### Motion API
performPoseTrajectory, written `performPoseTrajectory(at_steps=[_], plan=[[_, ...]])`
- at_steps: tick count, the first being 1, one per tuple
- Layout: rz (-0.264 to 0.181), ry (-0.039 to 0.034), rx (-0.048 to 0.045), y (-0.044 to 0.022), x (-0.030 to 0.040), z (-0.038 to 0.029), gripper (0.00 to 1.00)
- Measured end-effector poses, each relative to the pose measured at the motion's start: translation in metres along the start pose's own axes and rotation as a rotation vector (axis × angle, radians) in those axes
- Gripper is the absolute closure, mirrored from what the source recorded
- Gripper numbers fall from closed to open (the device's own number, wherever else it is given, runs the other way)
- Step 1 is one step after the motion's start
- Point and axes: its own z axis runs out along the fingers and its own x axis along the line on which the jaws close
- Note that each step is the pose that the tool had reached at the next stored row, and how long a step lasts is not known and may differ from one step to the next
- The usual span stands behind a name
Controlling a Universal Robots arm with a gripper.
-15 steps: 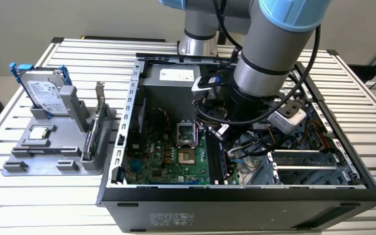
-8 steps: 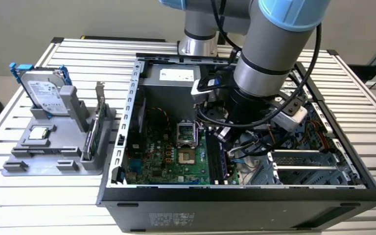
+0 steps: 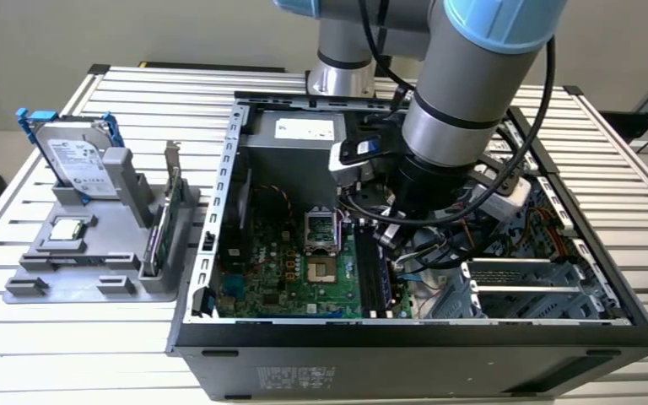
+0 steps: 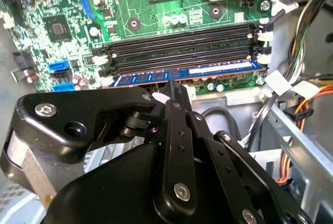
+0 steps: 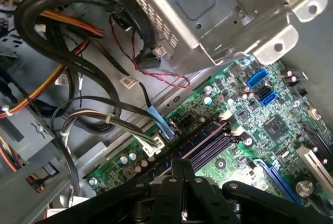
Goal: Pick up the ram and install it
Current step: 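Press down the ram until it locks into place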
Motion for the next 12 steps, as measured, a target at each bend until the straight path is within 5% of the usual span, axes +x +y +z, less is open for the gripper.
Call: performPoseTrajectory(at_steps=[12], plan=[[-0.148,0.0010,-0.0066,-0.0003,0.0000,0.0002,1.00]])
